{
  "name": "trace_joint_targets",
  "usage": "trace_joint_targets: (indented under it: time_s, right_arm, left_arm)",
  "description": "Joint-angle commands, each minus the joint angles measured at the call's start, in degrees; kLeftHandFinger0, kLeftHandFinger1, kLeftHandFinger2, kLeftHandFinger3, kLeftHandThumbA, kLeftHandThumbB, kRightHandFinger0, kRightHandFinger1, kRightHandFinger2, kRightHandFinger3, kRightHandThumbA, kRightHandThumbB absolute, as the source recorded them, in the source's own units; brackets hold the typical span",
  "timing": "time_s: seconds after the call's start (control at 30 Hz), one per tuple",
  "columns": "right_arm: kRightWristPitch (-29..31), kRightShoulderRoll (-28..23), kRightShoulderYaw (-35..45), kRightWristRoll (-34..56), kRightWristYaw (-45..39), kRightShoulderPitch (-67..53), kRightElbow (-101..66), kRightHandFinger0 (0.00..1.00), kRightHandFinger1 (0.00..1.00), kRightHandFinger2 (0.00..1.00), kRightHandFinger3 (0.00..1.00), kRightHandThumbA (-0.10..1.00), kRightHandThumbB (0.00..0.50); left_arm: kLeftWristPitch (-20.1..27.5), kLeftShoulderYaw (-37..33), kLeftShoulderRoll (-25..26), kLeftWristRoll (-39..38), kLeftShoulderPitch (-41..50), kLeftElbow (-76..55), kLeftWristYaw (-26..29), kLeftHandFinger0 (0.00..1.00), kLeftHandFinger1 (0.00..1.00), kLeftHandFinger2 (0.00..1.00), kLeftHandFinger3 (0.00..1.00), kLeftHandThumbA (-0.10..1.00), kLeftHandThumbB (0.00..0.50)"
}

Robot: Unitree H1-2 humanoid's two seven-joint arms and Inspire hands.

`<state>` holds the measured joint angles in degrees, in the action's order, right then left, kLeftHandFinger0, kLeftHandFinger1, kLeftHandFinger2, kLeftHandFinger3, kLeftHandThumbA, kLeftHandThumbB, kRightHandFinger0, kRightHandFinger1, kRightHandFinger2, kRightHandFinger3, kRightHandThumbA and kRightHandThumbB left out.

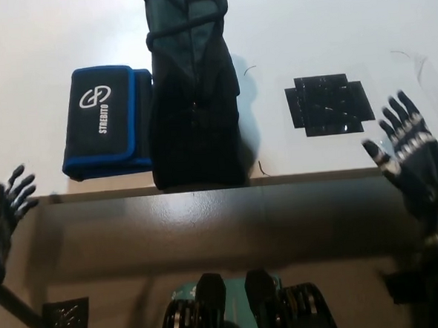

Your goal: Use both hands to pick up the lunch bag on the right hand side and smoothly move it near the note book on the left hand side

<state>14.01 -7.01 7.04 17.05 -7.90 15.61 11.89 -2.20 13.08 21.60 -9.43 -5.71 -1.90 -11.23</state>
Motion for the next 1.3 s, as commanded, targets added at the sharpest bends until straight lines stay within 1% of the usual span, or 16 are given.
trace_joint_targets:
  time_s: [0.0,0.17,0.27,0.33,0.37,0.47,0.53,0.6,0.77,0.8,0.83,0.87,0.97,1.07,1.13,1.27]
  right_arm:
    - [-2.44,-4.19,-1.0,3.36,-4.53,-6.16,-18.02,1.0,1.0,1.0,1.0,1.0,0.279]
    - [-3.65,-4.14,-2.4,3.11,-5.07,-8.53,-19.28,1.0,1.0,1.0,1.0,1.0,0.267]
    - [-4.21,-4.01,-3.83,2.7,-5.69,-9.72,-18.88,1.0,1.0,1.0,1.0,1.0,0.254]
    - [-3.72,-3.38,-4.81,2.7,-6.14,-9.1,-16.94,1.0,1.0,1.0,1.0,1.0,0.241]
    - [-3.58,-3.4,-5.12,2.39,-6.22,-9.24,-16.7,1.0,1.0,1.0,1.0,1.0,0.229]
    - [-2.4,-3.68,-5.52,1.6,-6.13,-10.36,-16.3,1.0,1.0,1.0,1.0,1.0,0.206]
    - [-2.13,-3.8,-5.38,1.43,-5.9,-10.62,-16.02,1.0,1.0,1.0,1.0,1.0,0.203]
    - [-0.29,-4.02,-5.53,0.71,-6.64,-10.58,-14.22,1.0,1.0,1.0,1.0,1.0,0.169]
    - [0.16,-4.0,-6.36,0.3,-8.0,-10.26,-11.78,1.0,1.0,1.0,1.0,1.0,0.187]
    - [-0.18,-3.96,-6.5,0.22,-8.06,-10.27,-11.79,1.0,1.0,1.0,1.0,1.0,0.195]
    - [-0.55,-3.86,-6.6,0.08,-8.01,-10.23,-11.88,1.0,1.0,1.0,1.0,1.0,0.201]
    - [-1.06,-3.72,-6.77,-0.14,-7.84,-10.11,-11.87,1.0,1.0,1.0,1.0,1.0,0.2]
    - [-0.67,-3.75,-6.9,0.0,-8.24,-9.36,-10.8,1.0,1.0,1.0,1.0,1.0,0.184]
    - [-1.14,-3.86,-6.75,0.31,-8.45,-9.17,-10.77,1.0,1.0,1.0,1.0,1.0,0.192]
    - [-2.09,-4.17,-6.7,0.31,-8.59,-9.27,-11.34,1.0,1.0,1.0,1.0,1.0,0.203]
    - [-3.14,-4.55,-6.78,0.84,-9.16,-9.76,-12.57,1.0,1.0,1.0,1.0,1.0,0.192]
  left_arm:
    - [12.17,6.08,1.67,-6.42,6.8,-14.29,-1.37,1.0,1.0,1.0,1.0,1.0,0.32]
    - [12.42,5.81,0.15,-7.09,10.06,-14.1,-1.91,1.0,1.0,1.0,1.0,1.0,0.316]
    - [10.93,3.99,-1.42,-8.59,11.25,-13.54,-3.11,1.0,1.0,1.0,1.0,1.0,0.334]
    - [12.01,2.64,-1.85,-7.9,11.25,-11.84,-3.89,1.0,1.0,1.0,1.0,1.0,0.274]
    - [12.57,2.19,-2.27,-7.83,11.47,-11.24,-4.13,1.0,1.0,1.0,1.0,1.0,0.261]
    - [13.63,0.75,-3.37,-6.82,11.96,-9.48,-4.5,1.0,1.0,1.0,1.0,1.0,0.247]
    - [13.6,0.01,-3.49,-6.33,11.92,-8.57,-4.62,1.0,1.0,1.0,1.0,1.0,0.268]
    - [13.54,-0.68,-3.39,-6.15,11.14,-7.02,-4.72,1.0,1.0,1.0,1.0,1.0,0.249]
    - [12.96,-2.07,-3.83,-5.5,10.73,-5.2,-4.63,1.0,1.0,1.0,1.0,1.0,0.241]
    - [12.59,-2.38,-3.95,-5.43,10.88,-5.2,-4.59,1.0,1.0,1.0,1.0,1.0,0.252]
    - [12.57,-2.69,-3.84,-5.42,10.89,-5.03,-4.75,1.0,1.0,1.0,1.0,1.0,0.24]
    - [12.6,-3.15,-3.74,-5.55,10.75,-4.61,-5.17,1.0,1.0,1.0,1.0,1.0,0.231]
    - [12.27,-3.92,-3.26,-5.36,10.21,-4.08,-5.26,1.0,1.0,1.0,1.0,1.0,0.249]
    - [12.02,-4.28,-3.1,-4.62,10.25,-4.17,-4.97,1.0,1.0,1.0,1.0,1.0,0.266]
    - [11.92,-4.51,-3.05,-4.35,10.34,-4.33,-4.87,1.0,1.0,1.0,1.0,1.0,0.265]
    - [12.05,-4.55,-2.93,-4.76,10.15,-4.01,-4.99,1.0,1.0,1.0,1.0,1.0,0.254]
